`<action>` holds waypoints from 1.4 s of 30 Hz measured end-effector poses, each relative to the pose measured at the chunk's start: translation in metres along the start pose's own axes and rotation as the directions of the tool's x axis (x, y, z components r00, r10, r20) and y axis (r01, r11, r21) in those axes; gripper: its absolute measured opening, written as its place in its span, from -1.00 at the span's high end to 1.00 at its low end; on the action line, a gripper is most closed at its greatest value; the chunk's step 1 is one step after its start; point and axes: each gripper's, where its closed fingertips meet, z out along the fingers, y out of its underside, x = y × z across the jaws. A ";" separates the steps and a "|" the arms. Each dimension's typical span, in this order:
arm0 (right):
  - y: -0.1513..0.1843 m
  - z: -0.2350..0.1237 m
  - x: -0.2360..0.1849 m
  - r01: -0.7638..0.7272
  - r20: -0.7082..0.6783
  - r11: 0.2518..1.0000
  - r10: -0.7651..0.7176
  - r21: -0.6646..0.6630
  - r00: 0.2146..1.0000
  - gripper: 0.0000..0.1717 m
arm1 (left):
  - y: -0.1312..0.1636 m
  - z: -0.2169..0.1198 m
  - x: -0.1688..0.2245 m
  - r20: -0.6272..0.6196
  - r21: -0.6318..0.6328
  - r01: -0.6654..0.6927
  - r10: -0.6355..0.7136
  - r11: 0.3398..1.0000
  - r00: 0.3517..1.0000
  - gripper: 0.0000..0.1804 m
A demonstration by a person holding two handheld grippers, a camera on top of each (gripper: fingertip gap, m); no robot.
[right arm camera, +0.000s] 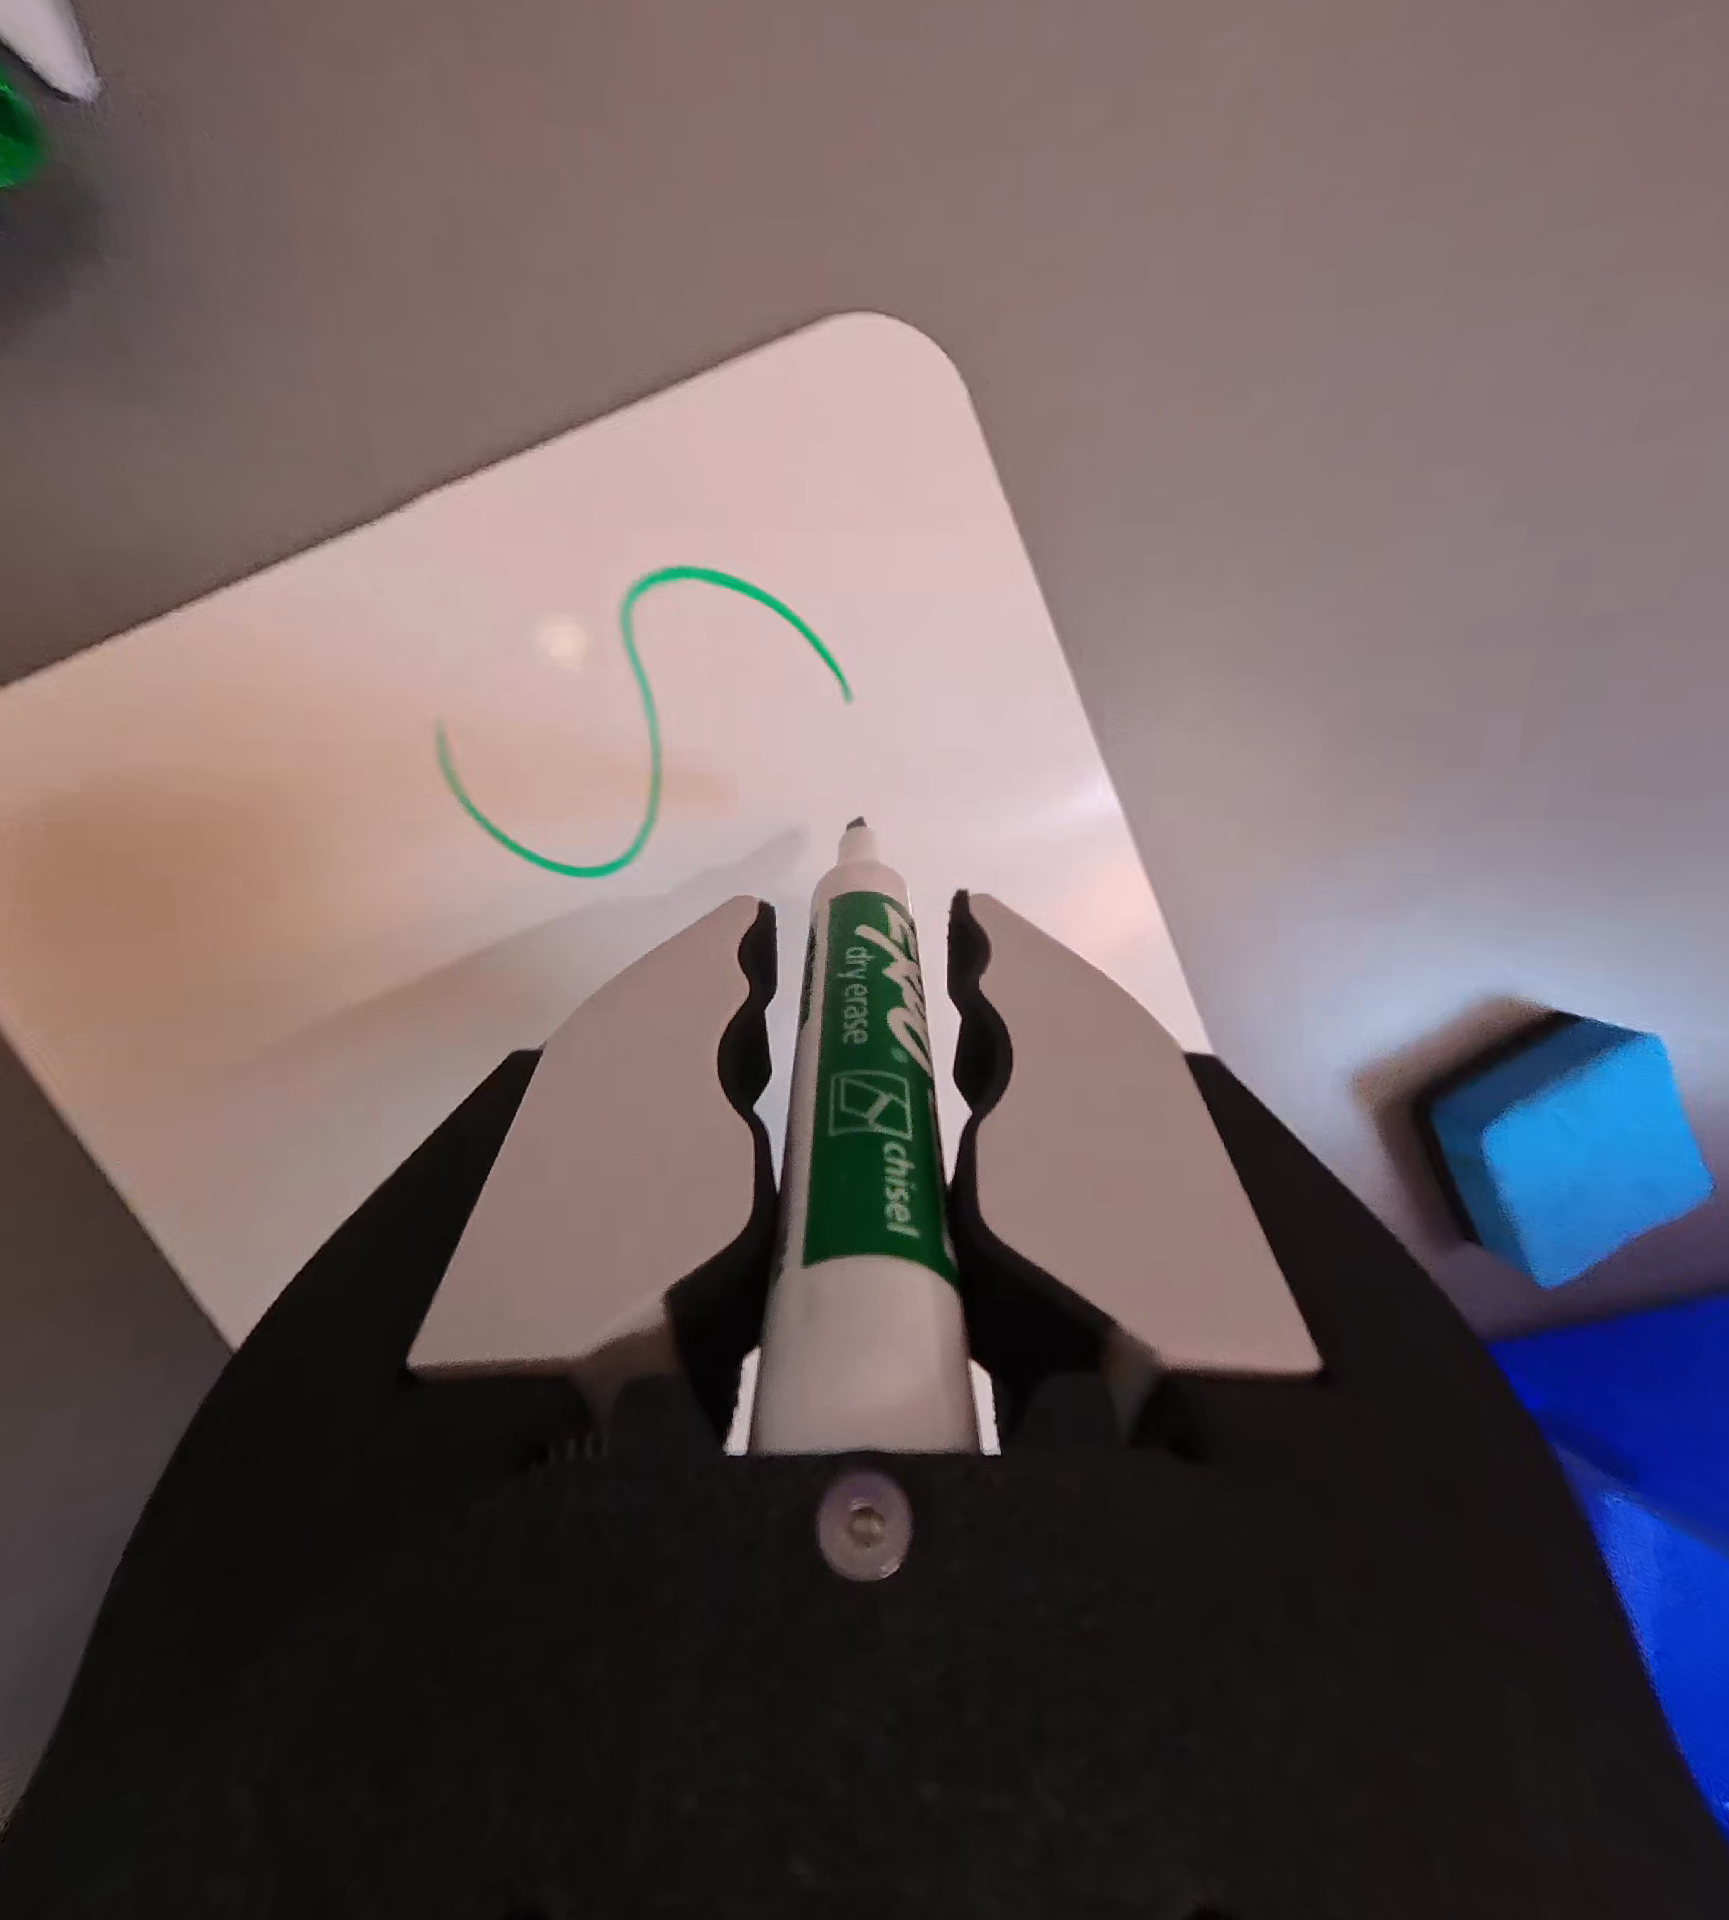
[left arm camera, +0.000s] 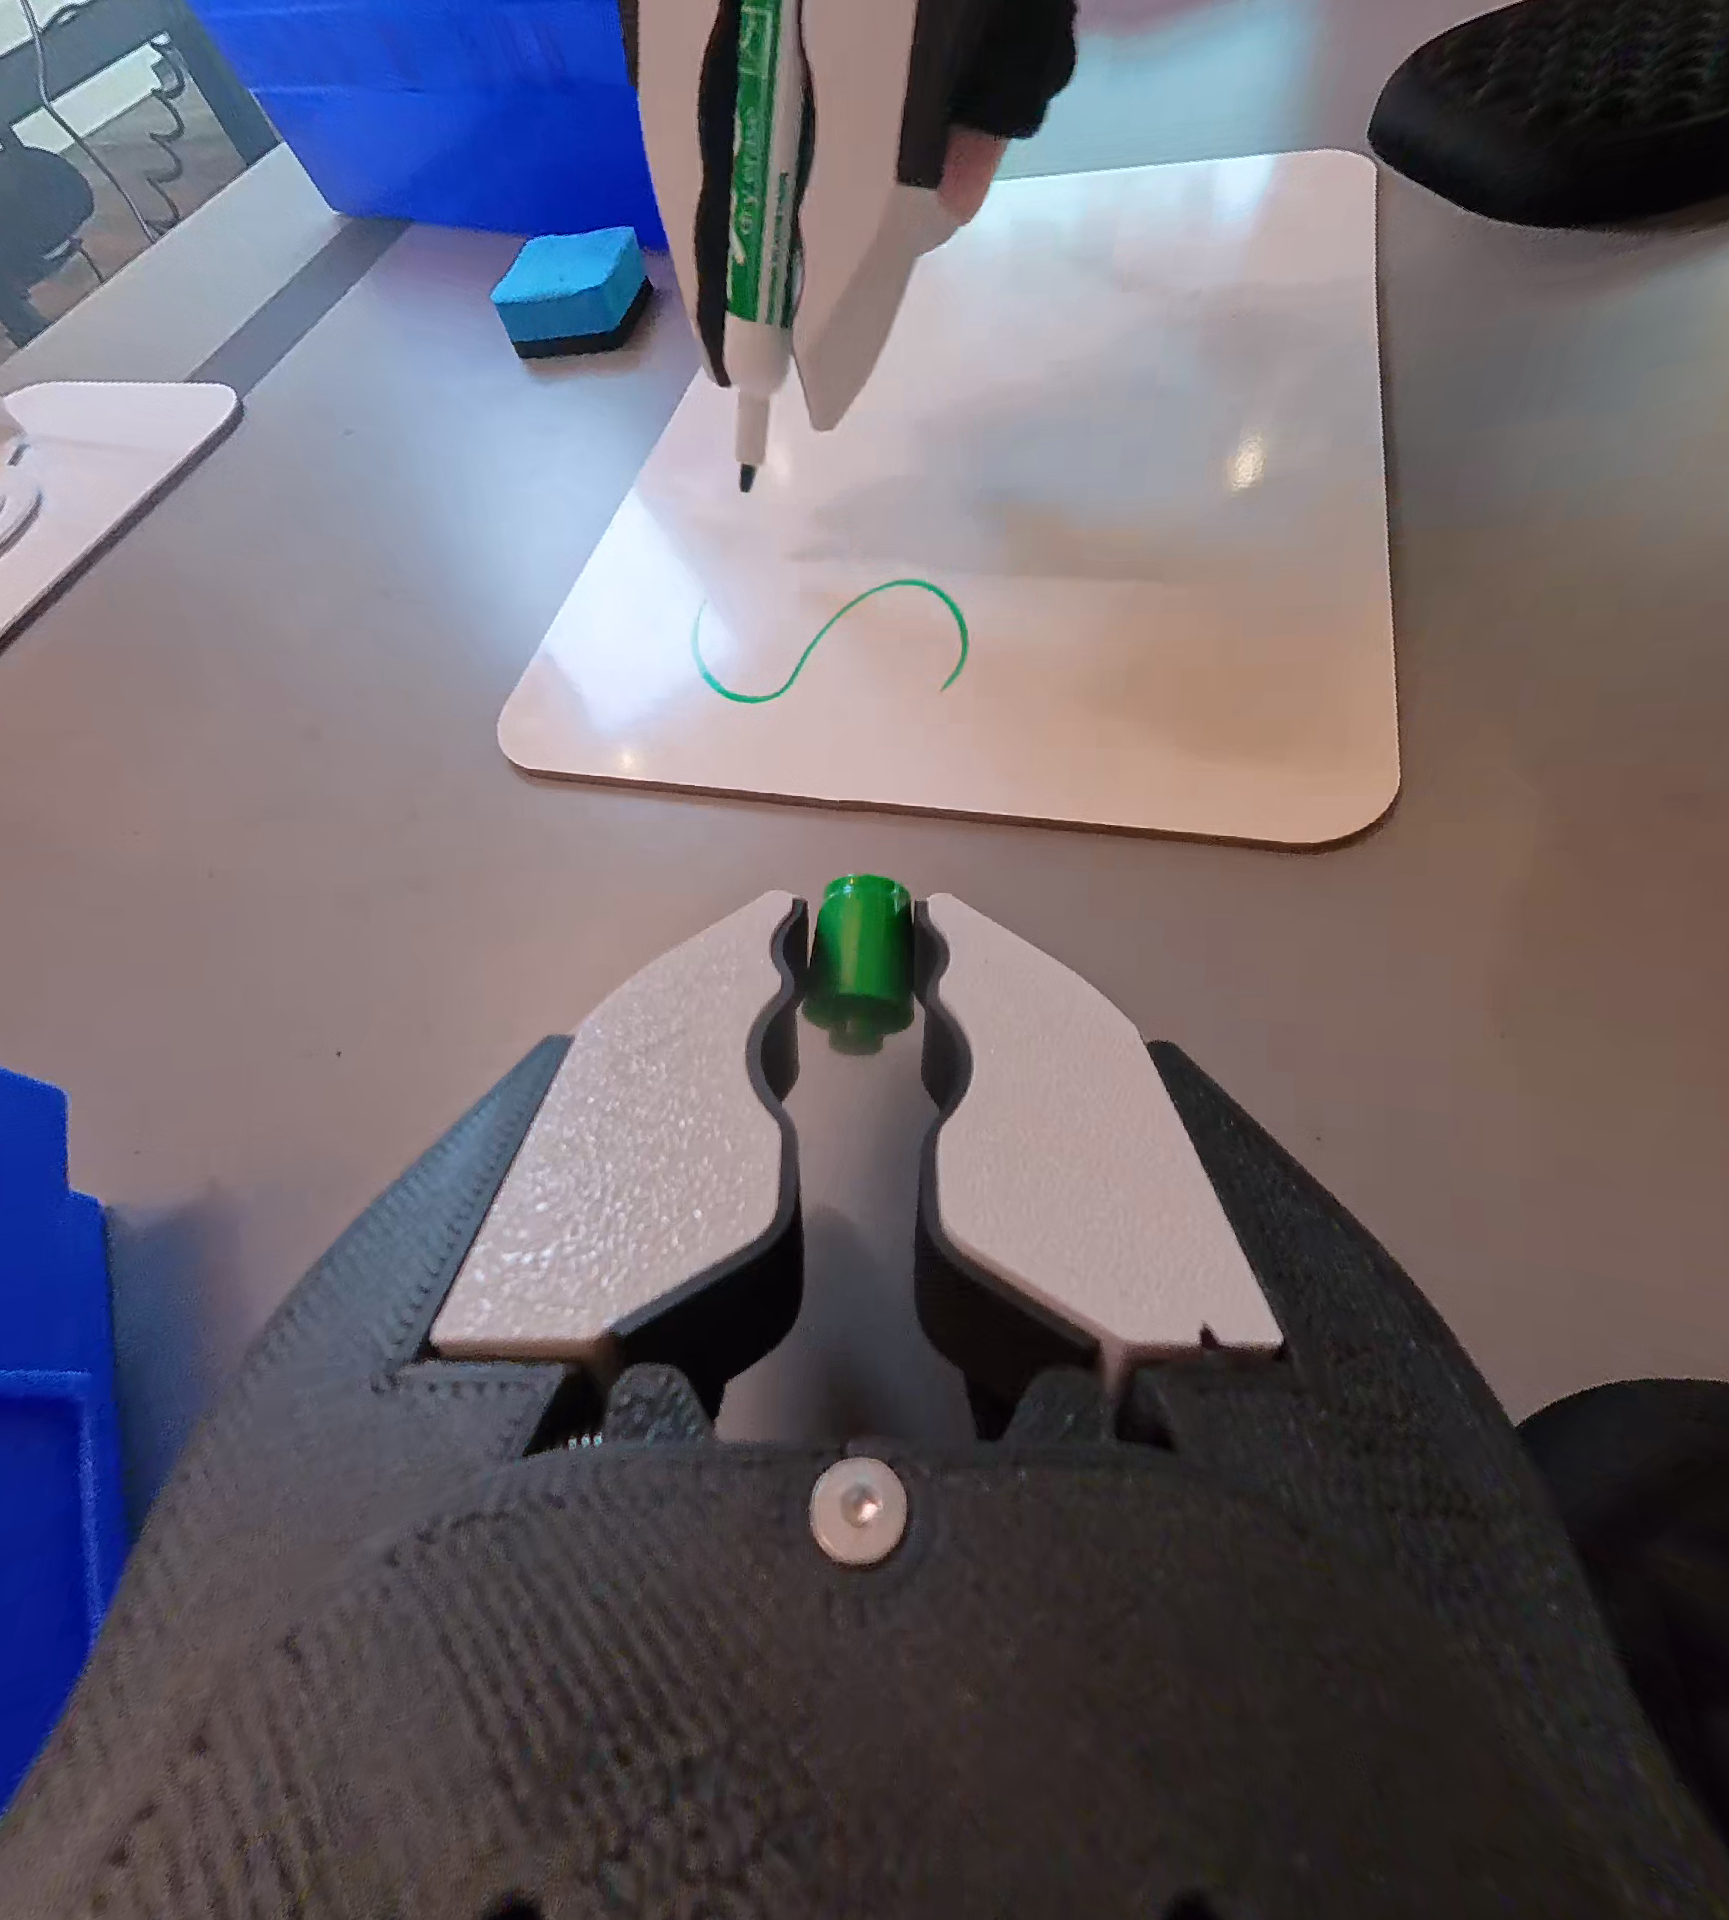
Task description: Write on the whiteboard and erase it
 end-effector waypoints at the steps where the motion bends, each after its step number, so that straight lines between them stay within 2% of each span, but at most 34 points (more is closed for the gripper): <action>1: 0.002 0.003 0.006 -0.007 -0.009 1.000 0.007 -0.003 1.000 0.61 | 0.000 0.000 0.000 0.002 -0.002 -0.001 0.001 1.000 1.000 0.79; 6: 0.013 0.017 0.015 -0.010 -0.015 0.999 0.009 -0.047 1.000 0.61 | 0.004 0.000 -0.003 0.023 -0.024 0.015 -0.014 1.000 1.000 0.79; 12: 0.036 -0.002 -0.051 0.038 0.118 0.996 -0.028 -0.085 0.993 0.62 | 0.004 0.000 -0.007 0.031 -0.024 0.022 -0.022 0.999 0.999 0.79; 14: 0.033 -0.002 -0.044 0.023 0.094 0.998 -0.017 -0.061 0.995 0.60 | 0.003 0.001 -0.007 0.029 -0.025 0.021 -0.020 0.999 0.999 0.79; 18: 0.009 0.009 0.001 -0.048 0.027 0.998 0.047 0.033 0.999 0.59 | 0.004 0.002 -0.003 0.026 -0.030 0.013 -0.013 0.999 1.000 0.79; 21: 0.000 0.020 0.009 -0.062 0.038 0.997 0.060 0.050 0.997 0.59 | 0.005 0.001 -0.004 0.026 -0.029 0.018 -0.017 0.999 1.000 0.79; 27: 0.037 0.007 0.026 -0.114 -0.030 0.994 0.114 0.000 0.993 0.61 | 0.005 0.001 -0.006 0.019 -0.023 0.030 -0.029 0.999 0.999 0.79; 31: 0.036 -0.005 0.031 -0.134 -0.044 0.990 0.135 0.034 0.990 0.61 | 0.005 0.002 -0.005 0.021 -0.026 0.021 -0.020 0.999 1.000 0.79; 37: 0.041 0.007 0.029 -0.134 -0.021 0.991 0.134 -0.012 0.991 0.61 | 0.005 0.001 -0.004 0.025 -0.028 0.014 -0.013 0.999 1.000 0.79; 42: 0.056 -0.004 -0.003 -0.105 0.041 0.992 0.108 -0.064 0.993 0.61 | 0.006 0.001 -0.004 0.023 -0.029 0.017 -0.016 0.999 1.000 0.79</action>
